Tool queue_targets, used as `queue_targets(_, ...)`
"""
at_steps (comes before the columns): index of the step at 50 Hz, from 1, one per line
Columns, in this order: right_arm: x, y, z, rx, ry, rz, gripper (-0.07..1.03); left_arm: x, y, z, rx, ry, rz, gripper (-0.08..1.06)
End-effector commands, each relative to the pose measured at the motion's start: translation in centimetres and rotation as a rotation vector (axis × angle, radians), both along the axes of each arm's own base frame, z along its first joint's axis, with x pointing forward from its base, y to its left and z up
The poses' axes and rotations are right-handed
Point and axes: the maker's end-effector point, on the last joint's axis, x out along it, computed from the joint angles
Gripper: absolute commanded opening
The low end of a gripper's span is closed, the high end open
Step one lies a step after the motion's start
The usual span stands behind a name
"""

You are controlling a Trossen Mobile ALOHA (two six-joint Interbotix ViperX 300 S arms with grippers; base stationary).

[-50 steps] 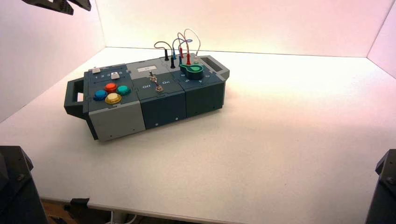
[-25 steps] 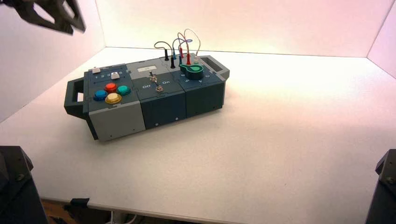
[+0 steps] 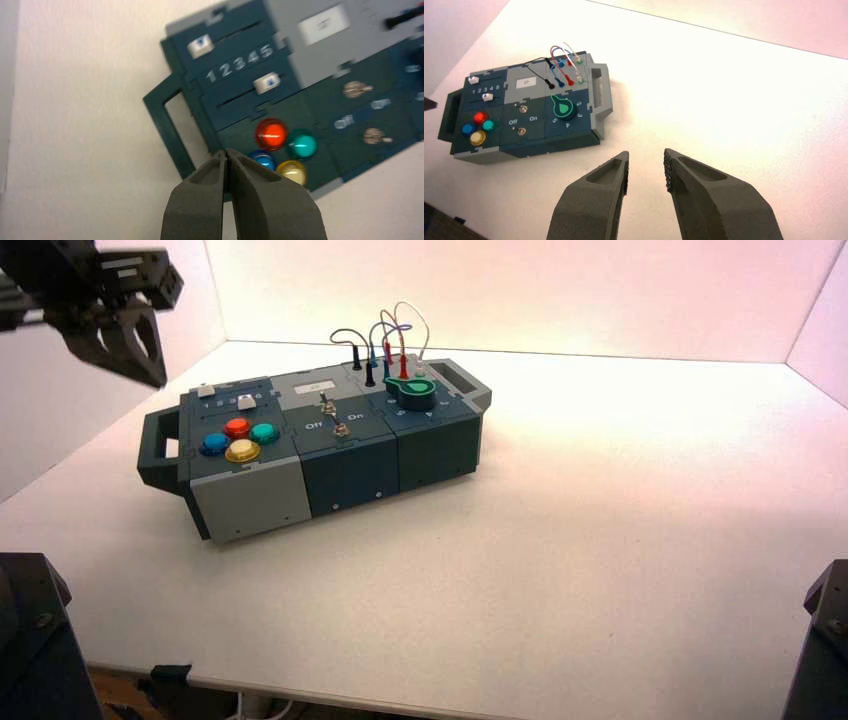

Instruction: Push the green button with the right gripper.

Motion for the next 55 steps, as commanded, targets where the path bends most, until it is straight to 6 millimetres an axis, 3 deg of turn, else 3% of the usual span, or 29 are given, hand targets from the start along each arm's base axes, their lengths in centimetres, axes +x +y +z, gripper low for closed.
queue_targets(1, 0.2, 0.2, 1.4, 0.015, -0.043, 0.008, 0.39, 1.4, 0.4, 0.2, 0.003, -0.006, 0.009, -0.03)
queue_targets(16, -0.2, 0.1, 2.2, 0.028, -0.073, 0.008, 0.39, 2.3, 1.3, -2.3, -0.009, 0.100, 0.058, -0.03)
queue_targets(23, -0.3, 0.1, 2.2, 0.031, -0.067, 0.009, 0.39, 1.9, 2.6, -3.9, -0.014, 0.156, 0.108, -0.03)
queue_targets(31, -0.3, 0.2, 2.2, 0.032, -0.066, 0.011, 0.39, 1.7, 2.6, -5.3, -0.013, 0.207, 0.094, -0.03)
queue_targets(40, -0.3, 0.1, 2.3, 0.033, -0.069, 0.009, 0.39, 2.0, 2.5, -5.8, -0.018, 0.234, 0.092, -0.03)
queue_targets(55, -0.3, 0.3, 2.3, 0.039, -0.064, 0.012, 0.39, 4.6, 2.6, -5.3, -0.026, 0.204, 0.103, -0.03)
